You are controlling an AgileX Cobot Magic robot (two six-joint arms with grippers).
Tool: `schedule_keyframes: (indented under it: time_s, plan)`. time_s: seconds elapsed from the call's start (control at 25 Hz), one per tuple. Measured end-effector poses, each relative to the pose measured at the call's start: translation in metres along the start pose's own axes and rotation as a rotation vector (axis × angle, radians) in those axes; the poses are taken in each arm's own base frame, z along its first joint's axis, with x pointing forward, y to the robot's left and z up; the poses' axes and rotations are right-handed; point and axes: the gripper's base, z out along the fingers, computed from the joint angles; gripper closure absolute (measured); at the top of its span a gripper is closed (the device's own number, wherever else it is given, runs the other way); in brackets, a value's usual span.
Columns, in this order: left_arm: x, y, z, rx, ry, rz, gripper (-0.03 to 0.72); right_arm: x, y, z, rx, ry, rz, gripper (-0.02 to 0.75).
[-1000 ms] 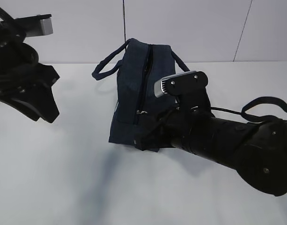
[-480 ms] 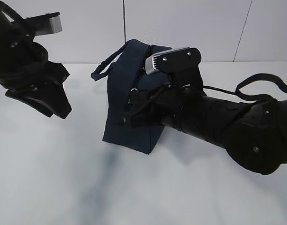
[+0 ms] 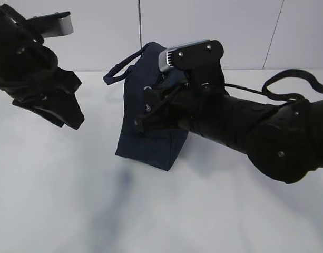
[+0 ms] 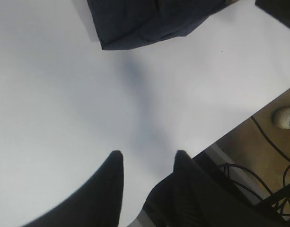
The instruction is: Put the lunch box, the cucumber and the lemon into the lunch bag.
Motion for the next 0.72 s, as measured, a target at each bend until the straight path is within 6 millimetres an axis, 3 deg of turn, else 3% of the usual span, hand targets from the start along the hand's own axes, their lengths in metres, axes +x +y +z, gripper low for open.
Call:
schedule_keyframes:
  time_s: [0.2, 0.48, 0.72]
  plan:
    - [-0.001, -0.004, 0.009, 0.004, 0.018, 0.028, 0.449, -0.015, -0.002, 0.004, 0.023, -0.039, -0.029, 0.738]
    - [-0.008, -0.017, 0.013, -0.001, -0.062, 0.092, 0.447, -0.020, -0.012, 0.006, 0.068, -0.037, -0.009, 0.738]
    - [-0.016, -0.023, 0.016, -0.069, -0.158, 0.181, 0.373, -0.020, -0.024, 0.006, 0.126, -0.040, 0.065, 0.738]
